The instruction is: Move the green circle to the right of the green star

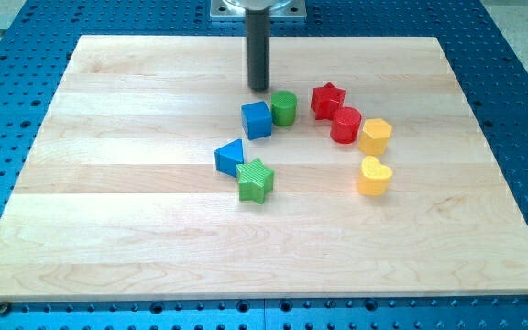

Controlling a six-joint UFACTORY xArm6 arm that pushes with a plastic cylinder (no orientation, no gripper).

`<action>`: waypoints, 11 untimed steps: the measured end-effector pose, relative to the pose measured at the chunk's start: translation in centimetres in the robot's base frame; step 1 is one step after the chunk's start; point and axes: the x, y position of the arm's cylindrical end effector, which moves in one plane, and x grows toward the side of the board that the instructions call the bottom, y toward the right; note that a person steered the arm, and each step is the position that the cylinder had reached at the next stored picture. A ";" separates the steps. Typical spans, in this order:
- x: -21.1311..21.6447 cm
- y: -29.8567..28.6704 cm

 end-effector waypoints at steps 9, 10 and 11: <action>14.6 6.7; 13.2 6.7; 10.9 5.8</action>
